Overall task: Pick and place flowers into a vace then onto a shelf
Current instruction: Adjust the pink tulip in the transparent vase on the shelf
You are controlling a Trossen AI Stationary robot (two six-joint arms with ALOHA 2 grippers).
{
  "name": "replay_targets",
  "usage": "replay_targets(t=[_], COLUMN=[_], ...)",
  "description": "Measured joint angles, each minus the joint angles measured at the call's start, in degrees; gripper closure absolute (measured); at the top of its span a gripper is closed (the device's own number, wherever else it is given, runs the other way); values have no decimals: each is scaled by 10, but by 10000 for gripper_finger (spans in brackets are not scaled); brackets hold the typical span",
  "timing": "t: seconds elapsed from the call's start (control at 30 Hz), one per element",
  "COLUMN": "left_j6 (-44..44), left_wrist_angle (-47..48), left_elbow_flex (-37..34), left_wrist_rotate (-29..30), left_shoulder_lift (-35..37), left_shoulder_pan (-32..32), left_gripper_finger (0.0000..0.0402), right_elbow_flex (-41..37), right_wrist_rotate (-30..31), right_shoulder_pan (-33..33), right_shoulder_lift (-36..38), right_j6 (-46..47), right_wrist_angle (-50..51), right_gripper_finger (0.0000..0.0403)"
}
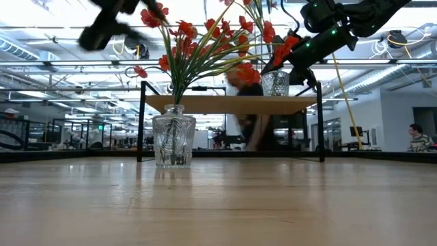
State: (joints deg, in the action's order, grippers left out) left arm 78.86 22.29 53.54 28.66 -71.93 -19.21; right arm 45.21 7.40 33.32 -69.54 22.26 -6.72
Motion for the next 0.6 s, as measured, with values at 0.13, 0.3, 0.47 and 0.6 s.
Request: replay_targets(t=[0.13,0.3,0.47,0.6], left_j6=[-28,-117,-145,-90], left_wrist_angle=[-91,-189,-253,-264], left_elbow_flex=[0,0,0,0], left_wrist_rotate=[40,63,-34,-139], left_shoulder_lift=[62,129,139,111], left_shoulder_pan=[40,120,244,321], left_gripper_finger=[283,332,309,246], right_elbow_flex=[-1,-2,-2,-2], right_wrist_rotate=[-1,-17,-18,-17], right_shoulder_pan=[0,0,-1,-7], right_shoulder_lift=[0,-1,-2,-2], right_j6=[0,0,9,11], right_wrist_angle=[0,-15,-19,-20], right_gripper_finger=[111,111,111,111])
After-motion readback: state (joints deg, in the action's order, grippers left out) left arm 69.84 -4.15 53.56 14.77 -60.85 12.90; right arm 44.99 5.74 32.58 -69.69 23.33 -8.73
